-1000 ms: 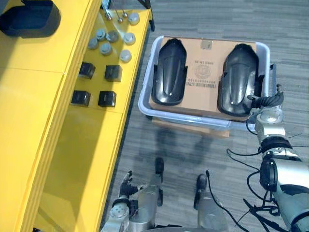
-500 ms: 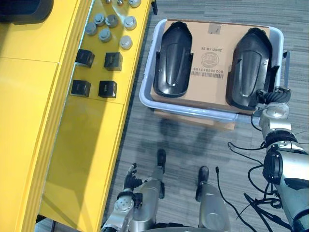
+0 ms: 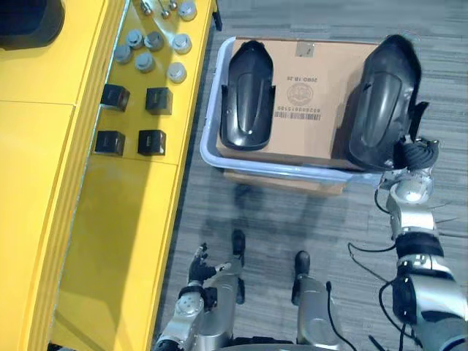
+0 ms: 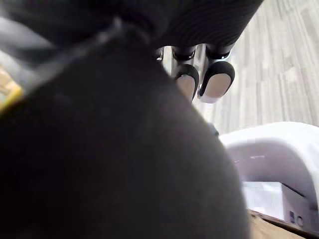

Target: Walk over and take plastic housings, then place them on the shelf

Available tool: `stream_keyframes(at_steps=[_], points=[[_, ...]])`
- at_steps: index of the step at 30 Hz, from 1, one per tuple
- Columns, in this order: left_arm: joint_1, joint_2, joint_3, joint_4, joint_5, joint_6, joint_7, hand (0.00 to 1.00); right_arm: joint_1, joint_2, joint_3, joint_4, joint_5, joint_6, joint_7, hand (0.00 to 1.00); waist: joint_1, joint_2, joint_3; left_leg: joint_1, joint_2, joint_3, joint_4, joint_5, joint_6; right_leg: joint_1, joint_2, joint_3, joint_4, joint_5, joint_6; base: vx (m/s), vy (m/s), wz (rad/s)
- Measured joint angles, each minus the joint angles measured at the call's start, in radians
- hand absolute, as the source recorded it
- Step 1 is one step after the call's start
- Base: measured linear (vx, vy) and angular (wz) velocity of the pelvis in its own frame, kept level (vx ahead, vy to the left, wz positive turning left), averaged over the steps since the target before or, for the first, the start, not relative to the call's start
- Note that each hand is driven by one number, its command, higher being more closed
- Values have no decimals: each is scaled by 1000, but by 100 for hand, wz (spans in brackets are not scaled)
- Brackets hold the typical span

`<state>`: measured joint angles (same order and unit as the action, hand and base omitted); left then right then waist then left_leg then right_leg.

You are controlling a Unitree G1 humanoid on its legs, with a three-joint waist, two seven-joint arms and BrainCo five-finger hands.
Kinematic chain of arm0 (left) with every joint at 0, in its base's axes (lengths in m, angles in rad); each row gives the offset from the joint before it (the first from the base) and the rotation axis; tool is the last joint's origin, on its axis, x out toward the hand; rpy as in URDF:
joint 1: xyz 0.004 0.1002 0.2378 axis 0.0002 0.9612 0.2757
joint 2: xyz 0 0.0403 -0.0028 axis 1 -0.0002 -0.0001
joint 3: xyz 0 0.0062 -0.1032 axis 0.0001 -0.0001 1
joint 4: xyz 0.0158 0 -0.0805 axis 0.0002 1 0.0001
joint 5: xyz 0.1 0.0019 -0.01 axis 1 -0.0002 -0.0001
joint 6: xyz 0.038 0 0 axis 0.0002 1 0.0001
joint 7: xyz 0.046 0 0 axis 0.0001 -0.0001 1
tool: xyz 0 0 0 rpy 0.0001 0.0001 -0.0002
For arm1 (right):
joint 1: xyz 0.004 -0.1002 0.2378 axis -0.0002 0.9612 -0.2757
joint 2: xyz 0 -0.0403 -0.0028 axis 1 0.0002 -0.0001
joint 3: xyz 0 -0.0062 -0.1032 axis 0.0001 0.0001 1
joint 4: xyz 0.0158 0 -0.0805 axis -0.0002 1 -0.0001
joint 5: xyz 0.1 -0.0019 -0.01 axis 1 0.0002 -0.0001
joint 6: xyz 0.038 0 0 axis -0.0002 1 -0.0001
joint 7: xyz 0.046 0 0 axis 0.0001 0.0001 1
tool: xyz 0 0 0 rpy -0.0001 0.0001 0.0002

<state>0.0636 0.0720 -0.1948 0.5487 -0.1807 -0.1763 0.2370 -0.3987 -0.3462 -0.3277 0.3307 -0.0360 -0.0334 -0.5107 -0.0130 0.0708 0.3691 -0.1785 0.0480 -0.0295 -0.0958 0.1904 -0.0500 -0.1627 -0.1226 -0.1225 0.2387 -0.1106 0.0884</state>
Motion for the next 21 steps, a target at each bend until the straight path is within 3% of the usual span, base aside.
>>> stream_keyframes(at_steps=[4,12,21], points=[[41,16,12,-115,30,10,-15,0,114,53,-12,-165,-69,-16,-9,100,0,-4,-69,20,-1,-8,-1,-21,-4,30,1,-3,-24,-7,7,-3,-4,3],[129,10,34,-557,114,1,1,0,299,135,36,-454,-286,-33,-5,100,-3,-17,-167,70,-11,-13,-1,-20,3,97,0,-12,-59,-6,7,38,-11,3],[109,8,-1,-832,240,-30,90,0,372,215,168,-521,-415,-28,55,100,-10,-24,-208,115,-7,9,-1,-25,7,143,6,4,-92,9,5,5,-3,-6]])
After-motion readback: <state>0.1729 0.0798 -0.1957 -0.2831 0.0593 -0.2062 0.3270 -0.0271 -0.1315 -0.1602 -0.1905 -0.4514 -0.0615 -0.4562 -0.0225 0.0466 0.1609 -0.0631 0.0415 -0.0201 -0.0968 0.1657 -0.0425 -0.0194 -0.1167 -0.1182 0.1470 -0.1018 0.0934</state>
